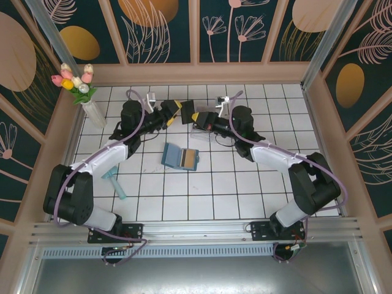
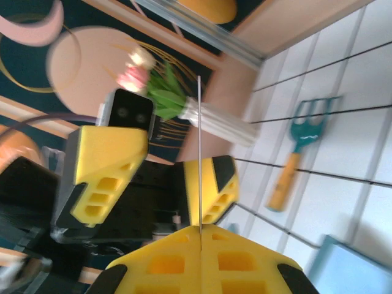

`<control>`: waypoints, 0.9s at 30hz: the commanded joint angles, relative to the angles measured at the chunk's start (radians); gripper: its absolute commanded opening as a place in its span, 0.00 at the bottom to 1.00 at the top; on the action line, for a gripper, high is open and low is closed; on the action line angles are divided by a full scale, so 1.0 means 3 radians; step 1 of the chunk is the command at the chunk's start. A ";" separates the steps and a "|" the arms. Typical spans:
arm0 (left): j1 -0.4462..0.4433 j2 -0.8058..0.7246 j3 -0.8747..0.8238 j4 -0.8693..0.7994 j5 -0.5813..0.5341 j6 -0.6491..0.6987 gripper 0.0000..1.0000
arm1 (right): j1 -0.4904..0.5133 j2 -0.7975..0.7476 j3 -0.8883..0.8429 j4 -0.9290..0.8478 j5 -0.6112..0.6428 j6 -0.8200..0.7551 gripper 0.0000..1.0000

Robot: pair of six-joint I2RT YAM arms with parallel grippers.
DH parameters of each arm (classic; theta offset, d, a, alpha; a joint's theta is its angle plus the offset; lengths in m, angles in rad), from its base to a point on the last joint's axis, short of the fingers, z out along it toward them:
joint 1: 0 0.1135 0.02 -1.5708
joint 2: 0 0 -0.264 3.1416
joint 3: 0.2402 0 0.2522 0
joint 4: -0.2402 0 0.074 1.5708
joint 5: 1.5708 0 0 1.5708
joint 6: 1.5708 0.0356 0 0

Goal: Take the credit cards out of the card holder

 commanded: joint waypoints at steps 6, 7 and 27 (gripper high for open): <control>0.0216 -0.0388 -0.0126 -0.1245 -0.0363 0.0969 0.98 | -0.0261 -0.0180 0.0922 -0.2274 0.0135 -0.2401 0.00; 0.0227 -0.0409 -0.0138 -0.1319 -0.0416 0.1035 0.99 | -0.0270 -0.0191 0.0968 -0.2374 0.0152 -0.2601 0.00; 0.0251 -0.0605 -0.0281 -0.1640 -0.0839 0.1363 0.99 | -0.0166 0.0864 0.2310 -0.4016 0.0676 -0.5070 0.00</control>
